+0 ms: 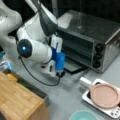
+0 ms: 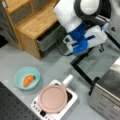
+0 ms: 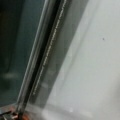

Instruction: Open the microwave oven door. Pull out the microwave oven tray. Pick up the bowl. Place the bowl on the microwave tray.

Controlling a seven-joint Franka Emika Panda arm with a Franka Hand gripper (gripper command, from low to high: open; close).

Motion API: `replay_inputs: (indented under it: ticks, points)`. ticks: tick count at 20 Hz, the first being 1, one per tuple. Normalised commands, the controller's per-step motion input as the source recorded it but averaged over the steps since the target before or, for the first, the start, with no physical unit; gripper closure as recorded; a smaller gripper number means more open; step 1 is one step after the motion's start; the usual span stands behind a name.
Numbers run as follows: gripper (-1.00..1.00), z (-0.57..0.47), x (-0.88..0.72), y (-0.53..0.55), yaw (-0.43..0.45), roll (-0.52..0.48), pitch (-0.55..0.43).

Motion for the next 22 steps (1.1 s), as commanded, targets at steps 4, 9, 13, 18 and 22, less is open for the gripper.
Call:
replay_inputs:
  ticks: [4,9,13,18,22]
  points:
    - [-1.00,-0.04,0.31,-0.37,0.270,0.220,0.047]
    - [-1.00,-0.11,0.33,-0.49,0.307,0.214,0.055]
    - [-1.00,-0.13,0.36,-0.45,0.339,0.215,0.081]
    - [-1.00,-0.06,0.38,-0.40,0.342,0.200,0.092]
    - [-1.00,0.00,0.33,-0.35,0.331,0.183,0.095]
